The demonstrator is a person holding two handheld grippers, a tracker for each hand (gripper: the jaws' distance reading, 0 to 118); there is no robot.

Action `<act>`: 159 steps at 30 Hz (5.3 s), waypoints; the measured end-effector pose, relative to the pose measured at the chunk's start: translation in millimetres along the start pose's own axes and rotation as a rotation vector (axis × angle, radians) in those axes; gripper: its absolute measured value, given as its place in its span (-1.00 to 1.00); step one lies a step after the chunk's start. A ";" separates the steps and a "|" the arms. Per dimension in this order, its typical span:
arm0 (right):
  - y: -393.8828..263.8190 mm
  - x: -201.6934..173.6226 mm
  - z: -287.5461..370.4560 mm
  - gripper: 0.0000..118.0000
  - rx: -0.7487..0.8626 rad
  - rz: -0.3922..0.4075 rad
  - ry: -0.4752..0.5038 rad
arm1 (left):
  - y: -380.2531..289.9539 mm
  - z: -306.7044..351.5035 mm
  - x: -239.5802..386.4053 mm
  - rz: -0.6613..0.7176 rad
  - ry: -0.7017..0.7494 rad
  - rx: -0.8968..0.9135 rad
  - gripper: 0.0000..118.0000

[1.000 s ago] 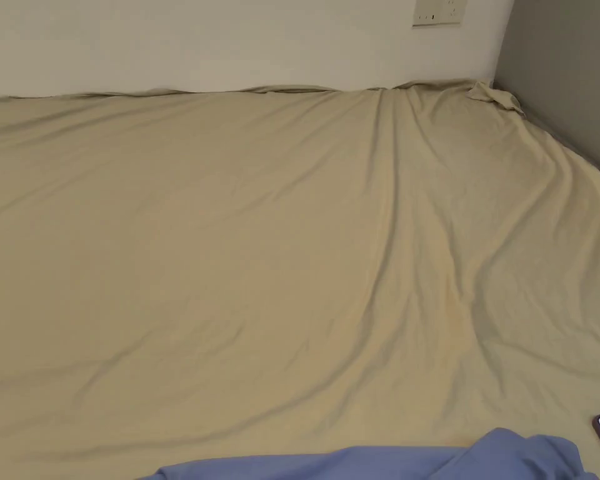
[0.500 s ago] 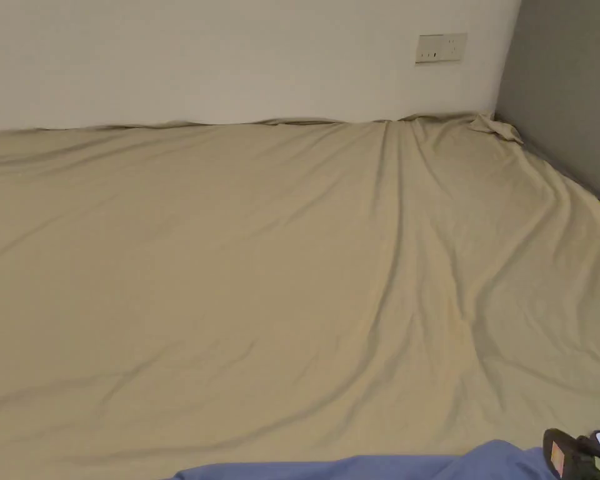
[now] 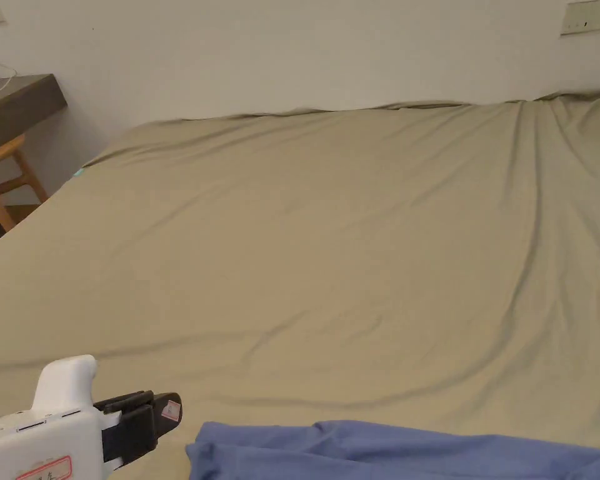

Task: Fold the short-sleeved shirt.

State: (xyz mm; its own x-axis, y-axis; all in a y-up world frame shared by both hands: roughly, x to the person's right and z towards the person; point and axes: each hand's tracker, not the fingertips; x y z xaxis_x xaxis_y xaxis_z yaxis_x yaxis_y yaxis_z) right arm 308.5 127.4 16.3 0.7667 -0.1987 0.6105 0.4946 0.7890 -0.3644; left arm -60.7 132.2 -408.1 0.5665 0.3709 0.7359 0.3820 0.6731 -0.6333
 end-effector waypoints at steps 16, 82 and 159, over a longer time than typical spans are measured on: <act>-5.3 -47.4 -59.9 -0.96 -0.136 -0.026 0.128 | -61.3 -164.0 -127.9 0.453 -0.463 -0.317 0.51; -22.8 43.6 -26.6 -0.96 -0.122 -0.118 0.055 | -108.9 -224.3 254.0 -0.894 0.316 -0.466 -1.00; -25.6 86.8 -26.1 -0.96 -0.045 -0.257 0.131 | 20.4 -152.6 168.7 -0.080 -0.016 -0.320 0.50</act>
State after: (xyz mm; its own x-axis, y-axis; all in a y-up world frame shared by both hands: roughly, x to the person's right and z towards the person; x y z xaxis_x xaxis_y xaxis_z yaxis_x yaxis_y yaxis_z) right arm 373.0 74.7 60.4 0.6590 -0.4643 0.5917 0.6946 0.6774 -0.2421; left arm 154.0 110.9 -333.5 0.5150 0.3363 0.7885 0.6364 0.4662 -0.6145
